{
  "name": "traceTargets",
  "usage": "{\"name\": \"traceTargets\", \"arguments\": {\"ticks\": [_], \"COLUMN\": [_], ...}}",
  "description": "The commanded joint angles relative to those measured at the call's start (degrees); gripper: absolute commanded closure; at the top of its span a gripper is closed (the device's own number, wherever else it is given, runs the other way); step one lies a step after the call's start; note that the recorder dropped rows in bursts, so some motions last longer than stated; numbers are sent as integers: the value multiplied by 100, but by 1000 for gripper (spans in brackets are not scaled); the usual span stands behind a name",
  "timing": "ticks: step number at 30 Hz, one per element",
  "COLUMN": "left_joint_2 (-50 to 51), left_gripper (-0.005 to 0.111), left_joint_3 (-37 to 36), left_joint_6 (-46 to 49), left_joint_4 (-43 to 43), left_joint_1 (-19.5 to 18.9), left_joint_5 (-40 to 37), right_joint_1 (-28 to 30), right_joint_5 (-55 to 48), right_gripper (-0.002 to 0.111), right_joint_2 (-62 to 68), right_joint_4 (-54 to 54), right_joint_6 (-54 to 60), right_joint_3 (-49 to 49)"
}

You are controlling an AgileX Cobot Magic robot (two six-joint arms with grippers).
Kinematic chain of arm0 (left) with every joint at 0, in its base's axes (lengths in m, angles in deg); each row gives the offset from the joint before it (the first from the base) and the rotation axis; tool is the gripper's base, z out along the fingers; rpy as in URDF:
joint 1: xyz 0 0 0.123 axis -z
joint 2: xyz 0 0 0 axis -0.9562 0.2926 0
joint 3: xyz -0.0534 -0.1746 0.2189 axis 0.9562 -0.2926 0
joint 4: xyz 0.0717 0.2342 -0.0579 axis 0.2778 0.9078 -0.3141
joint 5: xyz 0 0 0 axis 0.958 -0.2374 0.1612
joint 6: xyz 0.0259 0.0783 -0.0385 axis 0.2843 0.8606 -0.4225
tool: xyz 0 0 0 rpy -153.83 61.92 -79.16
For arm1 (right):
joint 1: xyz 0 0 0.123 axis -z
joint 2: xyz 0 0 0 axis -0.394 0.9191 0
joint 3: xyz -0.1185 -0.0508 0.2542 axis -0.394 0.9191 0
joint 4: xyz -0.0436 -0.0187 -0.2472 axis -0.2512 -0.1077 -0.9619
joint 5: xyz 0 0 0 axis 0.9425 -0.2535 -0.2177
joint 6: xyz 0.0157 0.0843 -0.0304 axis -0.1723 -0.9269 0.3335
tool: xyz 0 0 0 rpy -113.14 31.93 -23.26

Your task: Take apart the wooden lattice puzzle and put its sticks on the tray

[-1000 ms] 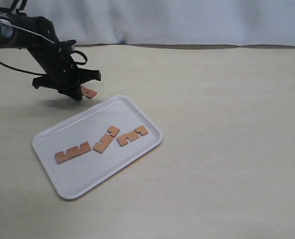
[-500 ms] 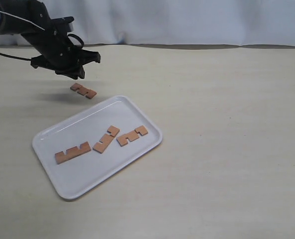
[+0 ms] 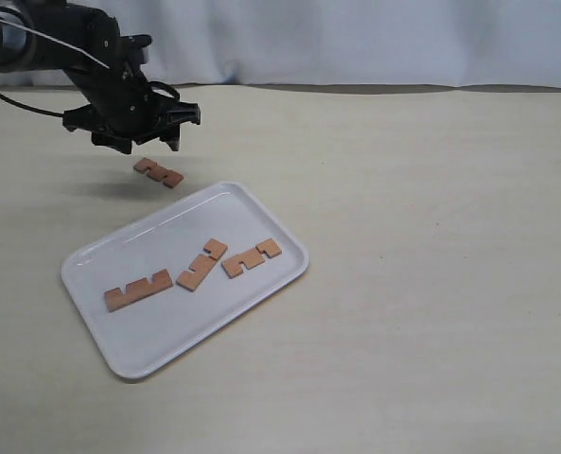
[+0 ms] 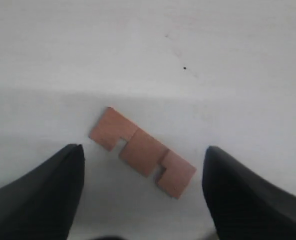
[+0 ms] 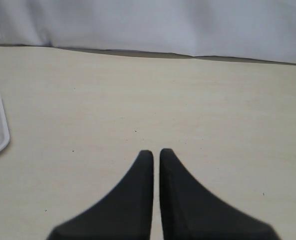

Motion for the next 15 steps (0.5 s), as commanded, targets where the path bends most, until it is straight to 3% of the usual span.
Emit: {"name": "traceTargets", "arguments": {"ticks": [1, 15], "left_joint_2": [-55, 417], "left_gripper": [43, 44], "left_joint_3": [8, 8], "left_joint_6": [-1160, -1258], "left_joint_4": [301, 215], "left_joint_1": [27, 275], "left_joint_5": [-48, -69], "right_joint_1": [22, 22], "right_joint_5": [20, 20], "right_gripper": [104, 104], "right_joint_2": [-33, -33], "right_joint_4": [3, 3], "right_joint_6": [-13, -13], "right_joint_3": [4, 4]}}
